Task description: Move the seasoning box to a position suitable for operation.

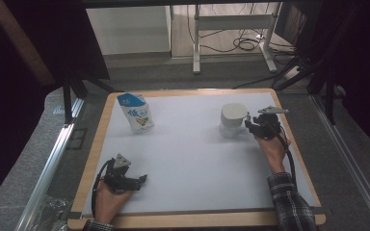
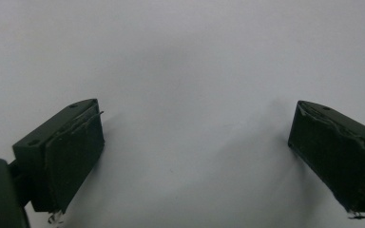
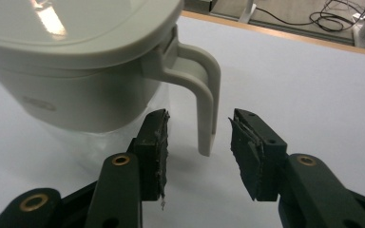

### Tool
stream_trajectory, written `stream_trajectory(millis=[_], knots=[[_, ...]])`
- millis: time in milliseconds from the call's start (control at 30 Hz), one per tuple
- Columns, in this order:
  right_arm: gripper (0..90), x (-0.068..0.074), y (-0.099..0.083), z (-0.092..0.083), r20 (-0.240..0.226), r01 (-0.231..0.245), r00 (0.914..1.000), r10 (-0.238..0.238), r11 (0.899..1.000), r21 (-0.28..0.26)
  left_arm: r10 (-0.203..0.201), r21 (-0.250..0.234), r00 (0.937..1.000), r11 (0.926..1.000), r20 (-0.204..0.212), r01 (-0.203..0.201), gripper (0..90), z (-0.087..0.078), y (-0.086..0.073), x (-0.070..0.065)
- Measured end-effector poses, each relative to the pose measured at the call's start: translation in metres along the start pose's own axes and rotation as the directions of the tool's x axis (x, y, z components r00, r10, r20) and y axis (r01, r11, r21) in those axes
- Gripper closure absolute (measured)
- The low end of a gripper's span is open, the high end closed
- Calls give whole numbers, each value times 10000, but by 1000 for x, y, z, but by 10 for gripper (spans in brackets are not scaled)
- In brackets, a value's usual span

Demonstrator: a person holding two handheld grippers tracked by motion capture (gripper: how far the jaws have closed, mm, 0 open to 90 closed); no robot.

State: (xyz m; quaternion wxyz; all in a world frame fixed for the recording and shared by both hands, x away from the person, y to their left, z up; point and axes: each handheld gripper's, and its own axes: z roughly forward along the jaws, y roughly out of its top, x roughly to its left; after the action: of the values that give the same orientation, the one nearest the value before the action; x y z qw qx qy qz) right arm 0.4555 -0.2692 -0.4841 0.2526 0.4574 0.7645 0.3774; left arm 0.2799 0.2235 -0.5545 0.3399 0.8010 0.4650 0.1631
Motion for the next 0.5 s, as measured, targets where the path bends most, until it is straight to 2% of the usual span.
stream_trajectory(millis=[100,200,500], knots=[[574,-1,1,4,-22,-23,10000,23,10000,81,-1,-3,10000,10000,1,1,45,0,0,0],[597,1,5,9,155,57,9999,-58,10000,68,-5,-4,10000,10000,2,5,45,0,0,0],[647,2,4,19,495,-35,9988,45,9998,-201,-2,-3,10000,10000,1,2,45,0,0,0]])
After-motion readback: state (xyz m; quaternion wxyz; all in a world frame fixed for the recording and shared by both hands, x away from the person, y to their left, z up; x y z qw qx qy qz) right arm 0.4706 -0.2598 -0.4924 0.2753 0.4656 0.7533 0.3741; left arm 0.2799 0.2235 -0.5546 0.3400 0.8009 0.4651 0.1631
